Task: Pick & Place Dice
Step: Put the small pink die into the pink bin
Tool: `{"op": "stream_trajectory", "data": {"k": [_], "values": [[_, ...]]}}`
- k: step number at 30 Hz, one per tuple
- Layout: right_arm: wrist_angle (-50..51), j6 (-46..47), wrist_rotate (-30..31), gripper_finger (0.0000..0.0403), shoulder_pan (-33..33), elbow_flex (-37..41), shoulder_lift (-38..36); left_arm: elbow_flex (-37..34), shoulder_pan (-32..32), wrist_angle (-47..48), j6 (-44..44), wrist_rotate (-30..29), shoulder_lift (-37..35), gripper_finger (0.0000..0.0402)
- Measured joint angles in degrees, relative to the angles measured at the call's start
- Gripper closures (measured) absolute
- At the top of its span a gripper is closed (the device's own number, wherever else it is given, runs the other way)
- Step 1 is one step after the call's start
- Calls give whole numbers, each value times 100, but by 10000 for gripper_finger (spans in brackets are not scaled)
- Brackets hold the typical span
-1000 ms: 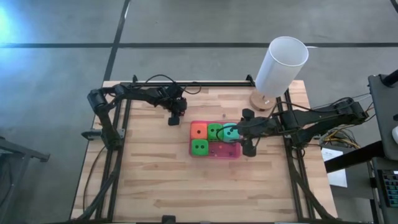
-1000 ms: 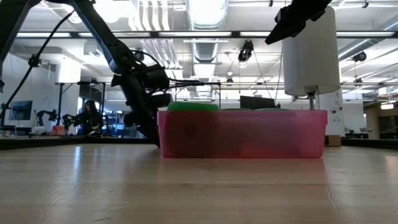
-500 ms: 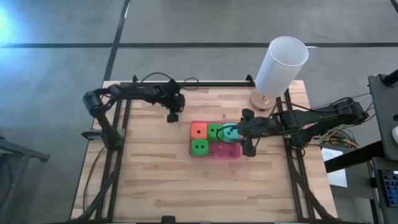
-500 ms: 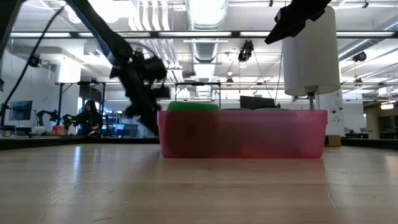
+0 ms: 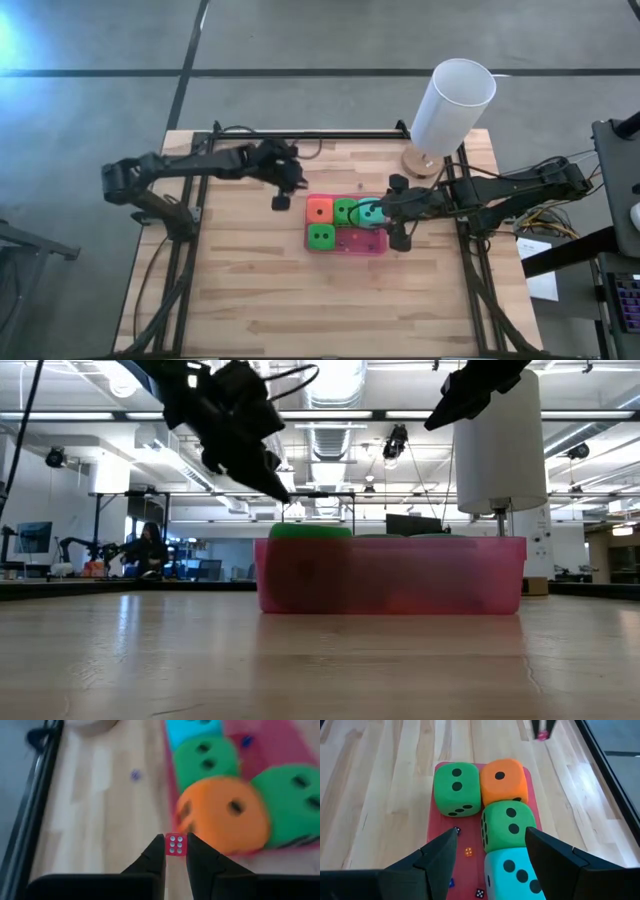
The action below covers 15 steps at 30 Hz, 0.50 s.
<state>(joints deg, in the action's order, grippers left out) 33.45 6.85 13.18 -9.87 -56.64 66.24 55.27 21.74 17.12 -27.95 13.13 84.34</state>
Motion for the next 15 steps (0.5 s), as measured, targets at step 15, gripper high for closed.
{"op": "stream_trajectory", "data": {"k": [15], "values": [[-1112,-713,4,172,0,286,620,65,-1519,-1391,1355,0,319,347]]}}
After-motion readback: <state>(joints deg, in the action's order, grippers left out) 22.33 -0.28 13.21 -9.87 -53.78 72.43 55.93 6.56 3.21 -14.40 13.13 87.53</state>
